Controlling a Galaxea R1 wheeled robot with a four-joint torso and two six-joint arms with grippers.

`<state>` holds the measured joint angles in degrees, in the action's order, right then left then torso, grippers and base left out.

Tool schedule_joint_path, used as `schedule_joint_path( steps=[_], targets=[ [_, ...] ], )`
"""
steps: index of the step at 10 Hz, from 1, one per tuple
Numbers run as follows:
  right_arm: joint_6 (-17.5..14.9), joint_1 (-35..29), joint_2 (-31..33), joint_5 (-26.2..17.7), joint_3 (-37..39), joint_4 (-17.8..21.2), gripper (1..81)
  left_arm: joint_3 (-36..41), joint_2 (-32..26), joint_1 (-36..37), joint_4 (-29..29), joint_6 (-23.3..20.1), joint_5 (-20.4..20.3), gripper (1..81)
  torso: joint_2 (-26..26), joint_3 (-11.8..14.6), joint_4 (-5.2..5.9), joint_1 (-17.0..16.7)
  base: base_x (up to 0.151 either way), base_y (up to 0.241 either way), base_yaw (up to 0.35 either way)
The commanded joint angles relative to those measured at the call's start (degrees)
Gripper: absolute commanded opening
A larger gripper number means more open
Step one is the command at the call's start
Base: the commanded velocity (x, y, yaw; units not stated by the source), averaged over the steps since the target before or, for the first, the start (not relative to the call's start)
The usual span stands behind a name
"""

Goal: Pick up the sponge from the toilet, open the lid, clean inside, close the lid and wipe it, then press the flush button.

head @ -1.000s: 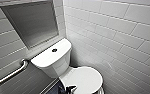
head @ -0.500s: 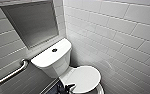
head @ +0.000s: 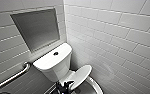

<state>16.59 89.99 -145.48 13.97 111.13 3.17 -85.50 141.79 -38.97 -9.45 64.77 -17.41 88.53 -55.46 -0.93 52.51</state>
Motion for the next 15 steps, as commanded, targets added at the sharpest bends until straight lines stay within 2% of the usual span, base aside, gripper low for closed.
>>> schedule_joint_path(
  steps=[1,2,5,8,10,15],
  targets=[
    [0.2,0.3,1.1,-4.3,-0.5,-0.9,1.0,2.7,-0.6,10.4,1.5,0.8,-6.2,81.1,0.0,0.0,0.00,0.0,0.000,0.000,0.000],
    [0.2,0.3,1.0,-4.3,-0.4,-0.9,1.0,2.7,-1.4,10.7,1.7,2.1,-6.6,81.1,0.0,0.4,0.00,0.0,0.000,0.000,0.000],
    [0.2,0.6,1.0,-4.3,-0.5,-0.9,1.0,2.7,-4.2,10.6,2.1,2.2,-7.4,81.1,0.0,0.3,0.00,0.0,0.000,0.000,0.000],
    [0.2,0.9,1.0,-4.3,-1.0,-0.9,1.0,1.3,-8.3,10.4,1.3,2.3,-10.3,81.1,0.0,0.3,0.00,0.0,0.000,0.000,0.000],
    [0.2,0.9,1.0,-4.4,-1.1,-0.9,1.0,0.3,-11.5,8.7,0.8,2.3,-13.0,81.1,0.0,0.3,0.00,0.0,0.000,0.000,0.000],
    [-0.1,0.9,1.0,-4.6,-1.5,-0.9,1.0,0.9,-17.1,4.8,1.9,2.0,-15.6,81.1,0.0,0.3,-0.02,0.0,0.000,0.000,0.000]
  ],
)
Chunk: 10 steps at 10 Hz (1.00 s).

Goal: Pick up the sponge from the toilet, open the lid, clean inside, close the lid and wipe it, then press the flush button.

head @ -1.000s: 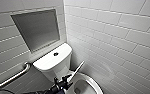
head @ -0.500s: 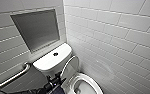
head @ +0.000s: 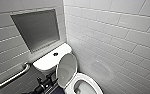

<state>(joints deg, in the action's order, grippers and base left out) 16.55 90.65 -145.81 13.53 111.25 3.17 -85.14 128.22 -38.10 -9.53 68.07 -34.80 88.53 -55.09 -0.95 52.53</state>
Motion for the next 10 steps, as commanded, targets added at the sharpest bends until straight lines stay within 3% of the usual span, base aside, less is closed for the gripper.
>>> schedule_joint_path(
  steps=[1,3,5,7,9,10],
  targets=[
    [0.0,0.0,1.5,-4.1,-1.7,-0.9,1.0,1.1,-3.3,3.5,4.4,-1.0,2.5,81.1,0.0,0.0,0.00,0.0,0.000,0.000,0.000],
    [0.0,-0.2,1.3,-4.3,-1.7,-0.9,1.0,4.1,-3.8,3.3,15.5,-0.2,12.5,81.1,0.0,0.0,0.00,0.0,0.000,0.000,0.000],
    [-0.4,-0.2,1.4,-4.4,-2.0,-1.0,1.0,4.9,-5.8,3.2,23.8,0.0,17.1,81.1,0.0,0.0,0.00,0.0,0.000,0.000,0.000],
    [-0.5,-0.3,1.6,-4.0,-0.6,-1.1,1.0,5.8,-7.9,1.5,42.8,-0.2,30.4,81.1,0.0,0.0,0.00,0.0,0.000,0.000,0.000],
    [-0.5,-0.8,2.9,-3.6,-1.2,-1.2,1.0,9.4,-8.7,-5.6,63.6,-0.7,44.5,81.1,0.0,0.0,0.00,0.0,0.000,0.000,0.000],
    [-0.5,-0.7,3.7,-2.8,-2.5,-2.4,1.0,11.4,-9.3,-10.0,70.2,-0.8,48.0,81.1,0.0,0.0,0.00,0.0,0.000,0.000,0.000]
  ],
)
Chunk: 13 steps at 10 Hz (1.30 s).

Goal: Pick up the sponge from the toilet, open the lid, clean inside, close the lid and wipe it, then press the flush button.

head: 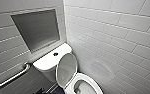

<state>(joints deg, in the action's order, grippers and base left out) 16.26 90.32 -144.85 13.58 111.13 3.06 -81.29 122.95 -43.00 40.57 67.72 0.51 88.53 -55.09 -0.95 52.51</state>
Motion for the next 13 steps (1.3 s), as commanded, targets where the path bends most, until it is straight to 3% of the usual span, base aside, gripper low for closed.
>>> schedule_joint_path(
  steps=[1,3,5,7,11,13],
  targets=[
    [-0.2,0.0,3.7,-0.4,-4.0,-3.3,1.0,9.5,-5.2,-10.0,24.4,-0.7,13.1,81.1,0.0,0.0,0.00,0.0,0.000,0.000,0.000],
    [-0.2,1.2,6.3,1.9,-7.6,-5.4,1.0,13.9,-6.6,-19.1,32.6,-0.9,13.0,81.1,0.0,0.0,0.00,0.0,0.000,0.000,0.000],
    [0.0,3.1,8.7,6.6,-10.4,-6.7,1.0,12.7,-3.6,-27.7,36.3,-1.0,13.0,81.1,0.0,0.0,0.00,0.0,0.000,0.000,0.000],
    [0.3,3.5,12.4,7.1,-15.3,-6.9,1.0,12.1,-1.3,-33.9,39.5,-0.8,12.9,81.1,0.0,0.0,0.00,0.0,0.000,0.000,0.000],
    [0.3,1.1,22.9,10.8,-28.4,-6.8,1.0,8.5,4.6,-40.1,39.9,-0.9,13.1,81.1,0.0,0.1,0.00,0.0,0.000,0.000,0.000],
    [0.5,-0.4,24.6,10.8,-29.4,-6.8,1.0,3.4,9.5,-41.2,39.1,-0.8,12.9,81.1,0.1,0.1,0.00,0.0,0.000,0.000,0.000]
  ],
)
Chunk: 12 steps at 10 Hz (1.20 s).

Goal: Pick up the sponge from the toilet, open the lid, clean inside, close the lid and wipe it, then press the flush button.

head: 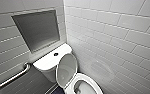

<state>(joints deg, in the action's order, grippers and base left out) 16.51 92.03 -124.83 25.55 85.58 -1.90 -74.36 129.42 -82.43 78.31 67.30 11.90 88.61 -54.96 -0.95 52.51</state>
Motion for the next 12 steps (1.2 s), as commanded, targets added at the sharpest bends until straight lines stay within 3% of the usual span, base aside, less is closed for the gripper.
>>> schedule_joint_path(
  steps=[1,4,6,7,9,10,12],
  targets=[
    [0.2,-2.3,4.6,-1.1,-3.9,-2.0,1.0,-4.0,3.5,-2.2,1.2,0.3,1.4,81.1,0.0,0.0,0.00,0.0,0.000,0.000,0.000],
    [0.3,-6.1,6.1,-1.4,-6.5,-2.0,1.0,-8.3,5.1,-4.5,-1.1,1.0,1.0,81.1,0.0,0.0,0.00,0.0,0.000,0.000,0.000],
    [0.5,-8.7,9.0,-1.8,-9.9,-1.8,1.0,-8.9,5.3,-4.6,-4.3,-0.5,3.1,81.1,0.0,0.0,0.00,0.0,0.000,0.000,0.000],
    [0.5,-10.0,10.0,-2.1,-11.1,-1.3,1.0,-8.8,5.8,-4.6,-8.2,-8.2,7.4,81.1,0.0,0.0,0.00,0.0,0.000,0.000,0.000],
    [2.3,-13.0,12.1,-2.3,-12.7,-1.2,1.0,-9.9,7.1,-4.1,-29.2,-33.5,7.9,81.1,0.0,0.0,0.00,0.0,0.000,0.000,0.000],
    [3.3,-15.0,12.7,-3.0,-12.8,-1.2,1.0,-12.4,8.0,-3.7,-38.5,-43.4,7.5,81.1,0.0,0.0,0.00,0.0,0.000,0.000,0.000],
    [5.6,-20.3,13.5,-6.0,-12.6,-1.2,1.0,-19.2,11.0,-3.2,-50.8,-55.0,6.7,81.1,0.0,0.0,0.00,0.0,0.000,0.000,0.000]
  ],
)
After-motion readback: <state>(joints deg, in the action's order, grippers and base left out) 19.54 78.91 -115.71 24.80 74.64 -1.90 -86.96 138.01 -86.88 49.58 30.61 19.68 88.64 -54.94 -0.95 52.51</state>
